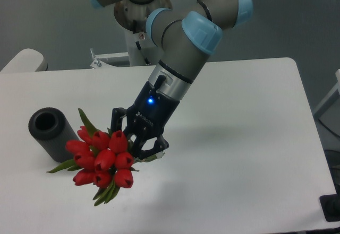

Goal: Insert the flowers into the vase
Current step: 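Carry the red tulip bunch in the gripper over the black vase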

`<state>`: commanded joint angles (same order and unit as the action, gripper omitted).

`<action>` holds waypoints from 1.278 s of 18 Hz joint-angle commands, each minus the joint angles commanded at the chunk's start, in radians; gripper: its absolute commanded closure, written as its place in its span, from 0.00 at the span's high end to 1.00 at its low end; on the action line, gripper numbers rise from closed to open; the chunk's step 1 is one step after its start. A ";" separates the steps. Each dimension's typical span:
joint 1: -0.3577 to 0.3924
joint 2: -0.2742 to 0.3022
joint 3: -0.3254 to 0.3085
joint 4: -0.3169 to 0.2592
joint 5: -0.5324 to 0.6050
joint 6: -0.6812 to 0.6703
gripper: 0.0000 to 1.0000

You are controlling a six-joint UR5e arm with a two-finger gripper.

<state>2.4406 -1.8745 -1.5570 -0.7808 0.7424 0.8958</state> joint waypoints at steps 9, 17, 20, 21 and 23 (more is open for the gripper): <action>-0.044 0.023 -0.008 0.002 0.000 -0.057 0.29; -0.094 0.037 -0.017 0.008 -0.017 -0.055 0.28; -0.092 0.035 -0.018 0.008 -0.124 -0.054 0.28; -0.094 0.034 -0.018 0.008 -0.139 -0.051 0.28; -0.091 0.035 -0.018 0.011 -0.176 -0.049 0.28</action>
<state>2.3500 -1.8392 -1.5754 -0.7701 0.5663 0.8468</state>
